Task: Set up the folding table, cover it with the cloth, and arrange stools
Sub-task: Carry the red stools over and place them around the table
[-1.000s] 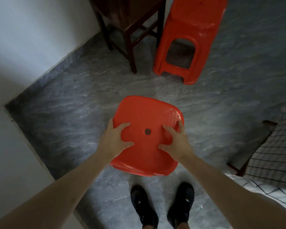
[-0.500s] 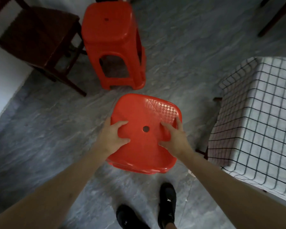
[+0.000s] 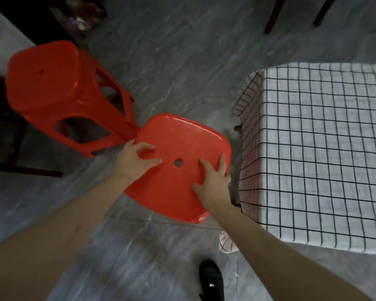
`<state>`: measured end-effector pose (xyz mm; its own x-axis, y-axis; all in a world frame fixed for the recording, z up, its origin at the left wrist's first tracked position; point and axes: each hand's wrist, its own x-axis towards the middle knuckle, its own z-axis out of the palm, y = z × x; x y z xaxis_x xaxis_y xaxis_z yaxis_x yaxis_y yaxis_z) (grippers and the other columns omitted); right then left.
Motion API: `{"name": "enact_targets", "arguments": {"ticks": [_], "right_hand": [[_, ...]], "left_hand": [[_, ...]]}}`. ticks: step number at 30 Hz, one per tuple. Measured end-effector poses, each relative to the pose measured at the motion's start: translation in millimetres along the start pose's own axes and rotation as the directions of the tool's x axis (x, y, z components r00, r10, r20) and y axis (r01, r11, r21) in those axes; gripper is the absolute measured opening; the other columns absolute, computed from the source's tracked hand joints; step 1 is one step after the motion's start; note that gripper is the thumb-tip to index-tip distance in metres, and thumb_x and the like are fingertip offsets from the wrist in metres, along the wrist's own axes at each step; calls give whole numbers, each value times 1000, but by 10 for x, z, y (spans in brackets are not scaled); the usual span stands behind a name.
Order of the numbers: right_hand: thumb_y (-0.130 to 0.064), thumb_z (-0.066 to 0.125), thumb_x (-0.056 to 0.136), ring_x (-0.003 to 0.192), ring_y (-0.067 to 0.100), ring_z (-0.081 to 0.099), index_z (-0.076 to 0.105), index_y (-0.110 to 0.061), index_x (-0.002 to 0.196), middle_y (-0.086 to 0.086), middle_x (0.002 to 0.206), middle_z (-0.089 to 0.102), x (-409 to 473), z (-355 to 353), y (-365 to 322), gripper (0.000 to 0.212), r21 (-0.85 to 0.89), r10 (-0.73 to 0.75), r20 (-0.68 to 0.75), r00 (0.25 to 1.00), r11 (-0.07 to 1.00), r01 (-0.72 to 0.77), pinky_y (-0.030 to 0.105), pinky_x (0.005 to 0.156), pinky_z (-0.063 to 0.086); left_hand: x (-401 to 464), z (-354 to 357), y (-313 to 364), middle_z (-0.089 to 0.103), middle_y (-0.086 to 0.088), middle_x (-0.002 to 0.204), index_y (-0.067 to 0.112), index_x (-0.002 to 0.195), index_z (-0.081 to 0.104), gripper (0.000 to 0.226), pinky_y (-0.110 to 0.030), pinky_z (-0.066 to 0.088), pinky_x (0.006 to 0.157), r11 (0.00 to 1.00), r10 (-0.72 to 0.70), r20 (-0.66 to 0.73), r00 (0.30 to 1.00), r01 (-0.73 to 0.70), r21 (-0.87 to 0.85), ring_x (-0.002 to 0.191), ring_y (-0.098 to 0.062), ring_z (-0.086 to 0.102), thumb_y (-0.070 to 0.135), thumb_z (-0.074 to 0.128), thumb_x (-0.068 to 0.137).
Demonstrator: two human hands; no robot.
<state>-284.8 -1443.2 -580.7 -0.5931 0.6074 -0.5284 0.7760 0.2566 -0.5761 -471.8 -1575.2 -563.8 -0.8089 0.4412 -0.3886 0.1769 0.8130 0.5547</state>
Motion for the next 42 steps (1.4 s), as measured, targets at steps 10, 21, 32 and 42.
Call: {"name": "enact_targets", "arguments": {"ticks": [10,21,32,42], "right_hand": [[-9,63,82,133,44,24,30,-40,146,-1,159,-21,219,-92,21,79,-6,58,2,998,998,-58,49,98,45],[-23,70,80,140,39,20,25,-24,148,11,161,1,129,-330,-576,82,-359,-47,34,998,932,56,55,103,41],[-28,68,78,134,36,36,26,-21,149,10,155,26,-1028,-757,-2578,83,-443,-316,43,948,844,302,47,104,40],[-33,64,85,135,32,35,26,-23,151,3,156,26,-2224,-985,-4356,77,-490,-532,100,841,709,507,48,107,38]], "left_hand": [[570,234,464,18,-17,159,31,126,62,61,-31,14,118,962,47,253,966,-112,248,147,-26,18,36,84,70],[249,-199,44,-3,-3,163,37,153,16,95,-47,14,119,636,165,474,865,-460,619,149,-26,6,41,74,77],[-735,-2726,299,0,0,163,37,152,18,86,-46,13,118,614,401,239,884,-453,647,149,-22,8,48,64,80],[-1873,-4614,59,5,1,163,36,150,27,79,-46,10,118,728,400,-15,916,-308,612,149,-21,5,52,59,80]]}}
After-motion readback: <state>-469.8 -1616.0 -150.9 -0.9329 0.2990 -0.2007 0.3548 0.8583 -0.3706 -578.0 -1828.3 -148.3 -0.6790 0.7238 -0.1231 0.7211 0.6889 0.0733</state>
